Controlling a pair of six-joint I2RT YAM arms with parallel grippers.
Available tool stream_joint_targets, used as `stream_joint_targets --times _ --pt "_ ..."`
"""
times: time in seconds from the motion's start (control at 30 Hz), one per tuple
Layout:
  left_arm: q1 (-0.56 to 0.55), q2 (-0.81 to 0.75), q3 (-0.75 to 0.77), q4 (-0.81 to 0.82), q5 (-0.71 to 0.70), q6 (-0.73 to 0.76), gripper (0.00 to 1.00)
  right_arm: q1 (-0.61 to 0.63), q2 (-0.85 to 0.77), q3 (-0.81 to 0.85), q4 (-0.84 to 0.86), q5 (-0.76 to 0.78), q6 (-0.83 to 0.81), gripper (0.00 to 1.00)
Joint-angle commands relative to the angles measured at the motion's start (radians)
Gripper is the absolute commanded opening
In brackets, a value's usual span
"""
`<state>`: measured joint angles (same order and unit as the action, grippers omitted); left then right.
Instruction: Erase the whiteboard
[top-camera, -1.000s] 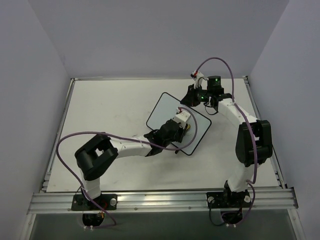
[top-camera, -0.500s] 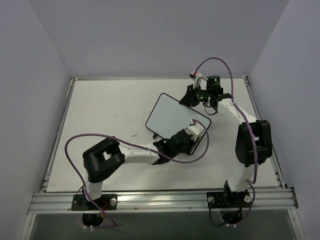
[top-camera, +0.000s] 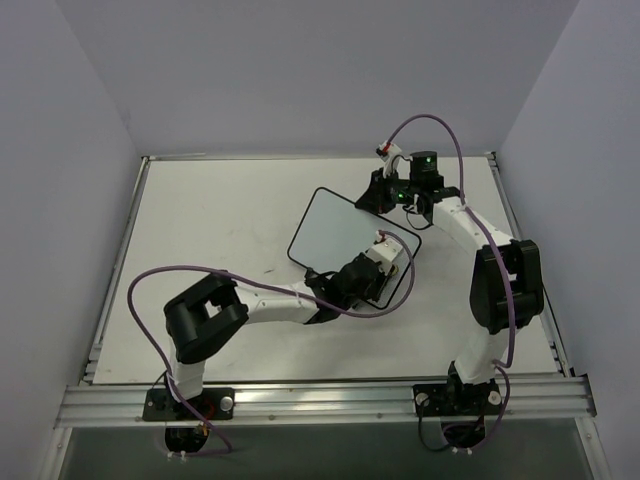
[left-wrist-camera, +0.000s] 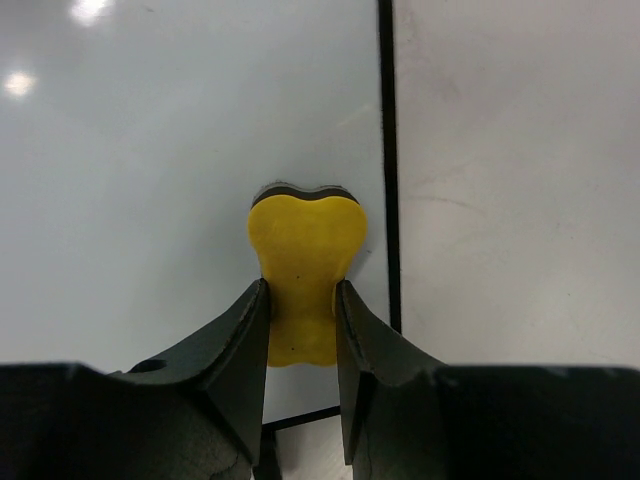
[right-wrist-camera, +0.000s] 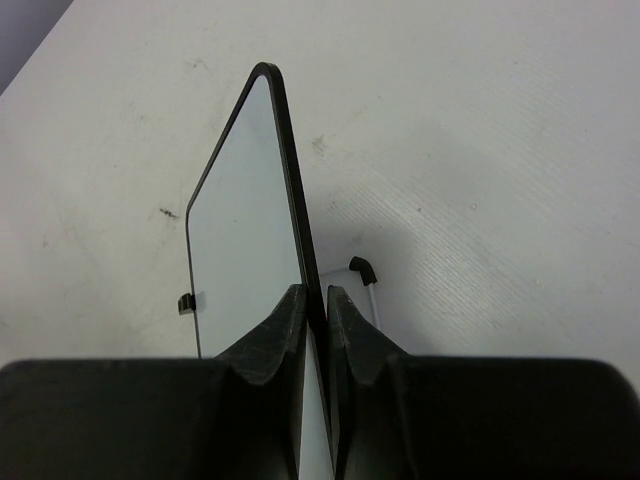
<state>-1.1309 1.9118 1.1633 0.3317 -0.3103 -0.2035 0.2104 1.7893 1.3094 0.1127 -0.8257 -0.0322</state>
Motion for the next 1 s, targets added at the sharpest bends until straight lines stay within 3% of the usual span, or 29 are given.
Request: stream_joint_targets --times 0.0,0.97 --pt "0.089 -0.028 -0.031 -0.068 -0.111 -0.016 0.02 0.018 -0.056 -0.004 -0.038 -0.047 0.008 0.0" --pt "0.424 -0.146 -0.123 -0.16 -0.156 -0.123 0.02 0.024 -0.051 -0.001 -0.045 -0.041 0.002 0.0"
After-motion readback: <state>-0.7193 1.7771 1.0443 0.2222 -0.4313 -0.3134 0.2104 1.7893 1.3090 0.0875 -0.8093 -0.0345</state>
